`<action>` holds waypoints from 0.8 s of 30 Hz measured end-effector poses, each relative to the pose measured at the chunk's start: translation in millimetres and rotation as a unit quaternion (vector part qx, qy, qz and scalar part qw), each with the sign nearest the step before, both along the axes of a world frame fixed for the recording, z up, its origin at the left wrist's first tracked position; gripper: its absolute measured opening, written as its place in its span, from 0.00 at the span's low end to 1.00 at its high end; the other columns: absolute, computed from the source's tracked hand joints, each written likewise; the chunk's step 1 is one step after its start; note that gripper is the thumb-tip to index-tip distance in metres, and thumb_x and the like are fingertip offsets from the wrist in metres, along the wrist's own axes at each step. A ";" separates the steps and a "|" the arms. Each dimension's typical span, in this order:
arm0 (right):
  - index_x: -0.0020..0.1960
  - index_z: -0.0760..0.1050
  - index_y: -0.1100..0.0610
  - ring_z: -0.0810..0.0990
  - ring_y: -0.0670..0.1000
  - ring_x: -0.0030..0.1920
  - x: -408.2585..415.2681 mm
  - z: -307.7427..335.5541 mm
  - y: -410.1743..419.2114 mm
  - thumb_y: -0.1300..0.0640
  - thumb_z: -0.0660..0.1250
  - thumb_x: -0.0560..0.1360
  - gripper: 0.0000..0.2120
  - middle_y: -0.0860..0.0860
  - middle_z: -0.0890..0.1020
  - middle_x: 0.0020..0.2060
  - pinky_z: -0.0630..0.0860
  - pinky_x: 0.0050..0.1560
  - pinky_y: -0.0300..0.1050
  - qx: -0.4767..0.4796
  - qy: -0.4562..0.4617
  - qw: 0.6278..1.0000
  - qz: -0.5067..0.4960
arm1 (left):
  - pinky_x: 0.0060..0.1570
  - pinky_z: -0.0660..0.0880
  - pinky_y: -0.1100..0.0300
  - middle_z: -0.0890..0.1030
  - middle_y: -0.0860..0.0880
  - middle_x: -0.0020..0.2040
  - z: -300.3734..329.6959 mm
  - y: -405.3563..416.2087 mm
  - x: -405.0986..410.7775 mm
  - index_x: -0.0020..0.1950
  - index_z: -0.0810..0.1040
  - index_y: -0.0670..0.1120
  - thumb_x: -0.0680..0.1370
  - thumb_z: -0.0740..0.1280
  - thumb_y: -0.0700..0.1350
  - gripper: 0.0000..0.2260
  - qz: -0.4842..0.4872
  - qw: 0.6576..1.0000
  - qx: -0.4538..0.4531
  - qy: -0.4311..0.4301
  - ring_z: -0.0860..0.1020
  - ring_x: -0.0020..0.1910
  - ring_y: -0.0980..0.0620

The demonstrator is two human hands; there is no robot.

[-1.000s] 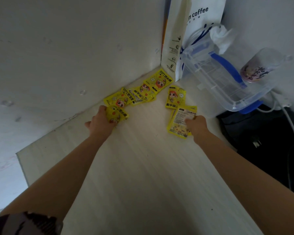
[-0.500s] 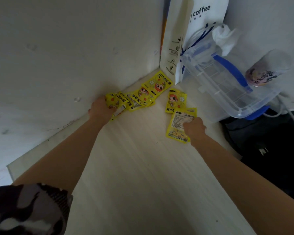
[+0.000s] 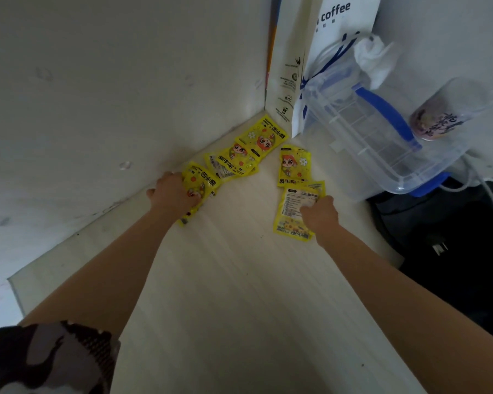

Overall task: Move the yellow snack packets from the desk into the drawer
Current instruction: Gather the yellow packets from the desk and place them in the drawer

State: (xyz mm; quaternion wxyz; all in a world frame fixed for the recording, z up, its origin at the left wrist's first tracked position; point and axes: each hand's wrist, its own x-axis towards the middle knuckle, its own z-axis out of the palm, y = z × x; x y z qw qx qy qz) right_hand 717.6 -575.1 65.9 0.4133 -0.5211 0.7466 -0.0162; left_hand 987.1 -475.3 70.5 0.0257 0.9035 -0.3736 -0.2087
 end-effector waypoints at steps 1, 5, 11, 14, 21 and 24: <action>0.64 0.61 0.64 0.74 0.62 0.60 -2.3 2.2 2.5 0.60 0.61 0.78 0.18 0.63 0.73 0.61 0.71 0.46 0.48 -0.003 -0.006 1.000 0.003 | 0.59 0.66 0.46 0.71 0.42 0.59 1.2 6.0 -3.5 0.59 0.72 0.43 0.72 0.71 0.54 0.22 0.003 1.000 -0.010 0.007 0.72 0.60 0.41; 0.65 0.61 0.66 0.75 0.62 0.60 -17.0 8.4 15.1 0.61 0.61 0.78 0.19 0.63 0.73 0.62 0.67 0.43 0.45 -0.012 -0.009 1.000 0.003 | 0.53 0.71 0.48 0.70 0.40 0.57 6.7 34.3 -24.0 0.55 0.72 0.40 0.71 0.73 0.49 0.19 0.029 0.997 -0.059 0.034 0.74 0.54 0.40; 0.64 0.62 0.65 0.76 0.62 0.58 -48.9 21.0 51.3 0.61 0.61 0.78 0.17 0.63 0.73 0.61 0.71 0.38 0.44 -0.011 -0.016 1.000 -0.019 | 0.43 0.69 0.54 0.72 0.38 0.52 6.4 92.7 -63.7 0.50 0.73 0.39 0.70 0.74 0.46 0.17 0.098 0.986 -0.114 0.071 0.75 0.49 0.39; 0.63 0.61 0.65 0.76 0.64 0.58 -66.9 27.7 72.3 0.62 0.61 0.78 0.16 0.64 0.74 0.60 0.71 0.42 0.47 -0.028 -0.012 1.000 -0.004 | 0.40 0.68 0.56 0.76 0.39 0.48 9.8 121.5 -86.2 0.48 0.73 0.39 0.68 0.75 0.46 0.16 0.124 0.979 -0.134 0.093 0.76 0.47 0.40; 0.62 0.64 0.66 0.75 0.58 0.49 -102.4 43.1 124.1 0.60 0.62 0.78 0.15 0.63 0.75 0.58 0.68 0.35 0.41 -0.054 -0.068 0.996 0.029 | 0.38 0.75 0.54 0.81 0.45 0.41 19.8 173.4 -142.6 0.46 0.76 0.42 0.67 0.76 0.46 0.13 0.166 0.953 -0.194 0.162 0.78 0.40 0.45; 0.61 0.65 0.65 0.76 0.59 0.52 -114.5 49.2 147.4 0.59 0.62 0.79 0.15 0.62 0.75 0.59 0.69 0.40 0.42 -0.058 -0.078 0.994 0.043 | 0.40 0.77 0.53 0.81 0.47 0.41 21.1 189.8 -164.4 0.46 0.77 0.45 0.67 0.76 0.46 0.13 0.180 0.945 -0.207 0.180 0.79 0.41 0.46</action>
